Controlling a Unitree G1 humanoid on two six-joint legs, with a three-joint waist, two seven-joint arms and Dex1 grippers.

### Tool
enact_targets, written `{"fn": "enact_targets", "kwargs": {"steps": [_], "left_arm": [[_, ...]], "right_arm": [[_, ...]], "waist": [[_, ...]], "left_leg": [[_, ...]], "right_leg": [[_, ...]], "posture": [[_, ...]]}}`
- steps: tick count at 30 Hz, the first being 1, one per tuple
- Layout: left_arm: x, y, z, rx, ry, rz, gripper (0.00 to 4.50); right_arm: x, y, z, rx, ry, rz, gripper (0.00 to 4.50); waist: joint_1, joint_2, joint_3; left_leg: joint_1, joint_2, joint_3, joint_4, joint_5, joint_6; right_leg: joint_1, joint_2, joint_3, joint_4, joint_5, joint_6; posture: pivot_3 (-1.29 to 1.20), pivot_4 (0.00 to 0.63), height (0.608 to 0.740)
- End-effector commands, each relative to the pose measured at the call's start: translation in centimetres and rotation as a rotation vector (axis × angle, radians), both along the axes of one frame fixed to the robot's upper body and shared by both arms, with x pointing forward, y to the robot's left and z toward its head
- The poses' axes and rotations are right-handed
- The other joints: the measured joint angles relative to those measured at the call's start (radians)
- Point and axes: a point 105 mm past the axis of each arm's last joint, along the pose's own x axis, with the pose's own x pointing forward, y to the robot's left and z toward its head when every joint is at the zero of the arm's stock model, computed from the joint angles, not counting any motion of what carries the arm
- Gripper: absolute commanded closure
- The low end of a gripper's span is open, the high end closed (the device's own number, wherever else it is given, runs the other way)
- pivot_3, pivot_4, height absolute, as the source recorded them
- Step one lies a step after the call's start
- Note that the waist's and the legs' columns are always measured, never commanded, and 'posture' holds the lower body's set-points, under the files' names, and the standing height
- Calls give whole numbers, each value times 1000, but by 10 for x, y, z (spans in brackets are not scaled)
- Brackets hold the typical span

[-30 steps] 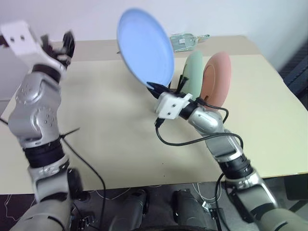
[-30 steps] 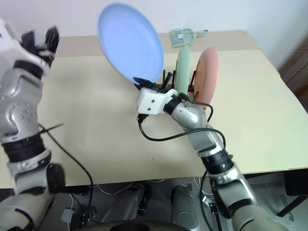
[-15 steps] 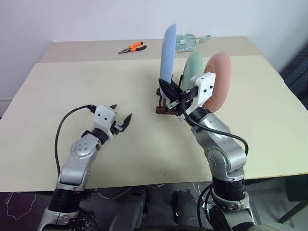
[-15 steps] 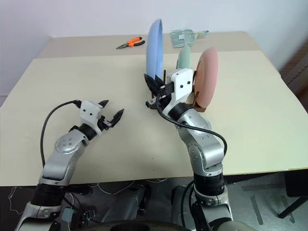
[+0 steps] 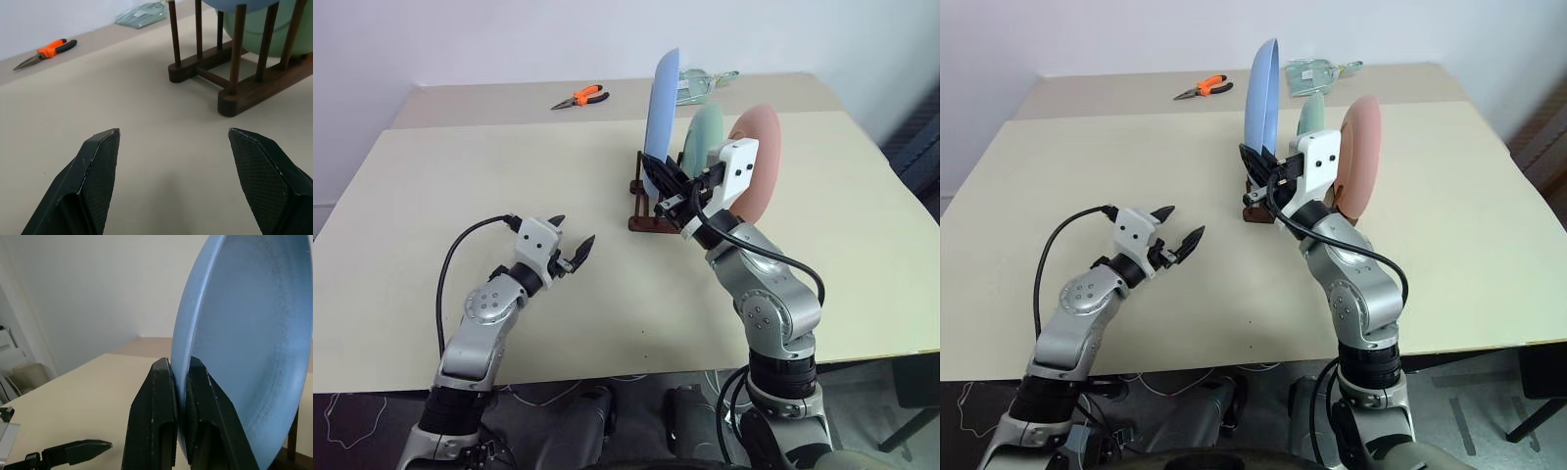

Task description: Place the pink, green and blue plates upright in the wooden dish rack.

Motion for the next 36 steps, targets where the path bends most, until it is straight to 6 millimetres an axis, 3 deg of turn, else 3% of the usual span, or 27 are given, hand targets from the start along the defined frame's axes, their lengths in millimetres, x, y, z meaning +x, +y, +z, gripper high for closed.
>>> {"fn": "enact_targets", "kwargs": {"steps": [1, 6, 12, 15, 21, 26, 30, 35, 36], "left_arm": [[-4, -7, 10, 3, -47, -29, 883], [-5, -8, 10, -2, -44, -36, 883], [-6, -10, 10, -3, -41, -47, 883], [-7, -12, 10, 2, -39, -61, 840], [-8, -12, 9, 5, -36, -64, 840], [-8, -14, 8, 9, -34, -67, 840], [-9, -14, 8, 10, -35, -69, 840], [-5, -10, 8, 20, -36, -63, 840], [-4, -7, 7, 26, -34, -60, 840]], "right_arm": [[-7, 4, 17, 25, -59, 37, 4500], [-7, 5, 9, 23, -22, 51, 4500], [11, -2, -3, 62, 99, 14, 4500], [16, -3, -2, 49, 102, 10, 3444], [15, -2, 5, -38, 33, -1, 500], [5, -1, 15, -183, -89, -5, 500], [-6, -13, 21, -348, -182, -10, 500], [-33, -57, 20, -536, -247, -12, 500], [-39, -73, 18, -547, -217, -5, 500]], "waist": [[0, 0, 0], [1, 0, 0], [0, 0, 0], [0, 1, 0], [0, 1, 1], [2, 1, 1], [5, 1, 1], [12, 1, 1], [10, 1, 1]], "left_leg": [[0, 0, 0, 0, 0, 0], [0, 0, 0, 0, 0, 0], [0, 0, 0, 0, 0, 0], [0, 0, 0, 0, 0, 0], [0, 0, 0, -1, 0, 0], [0, 0, 0, -1, 0, 0], [-1, 0, 0, -1, 0, 0], [-3, 0, 0, -1, 0, 1], [-4, 0, 0, -1, -1, 1]], "right_leg": [[0, 0, 0, 0, 0, 0], [0, 0, 0, 0, 0, 0], [0, 0, 0, 0, 0, 0], [0, 0, 0, 0, 0, 0], [0, 0, 0, -1, 0, 0], [0, 0, 0, -1, 0, 0], [1, 0, 0, -1, 0, 0], [3, -2, -2, -4, 0, 0], [3, -3, -2, -6, 0, 0]], "posture": [[0, 150, 719], [0, 150, 719], [0, 150, 719], [0, 150, 719], [0, 150, 719], [0, 150, 719], [0, 150, 719], [0, 150, 719], [0, 150, 719]]}}
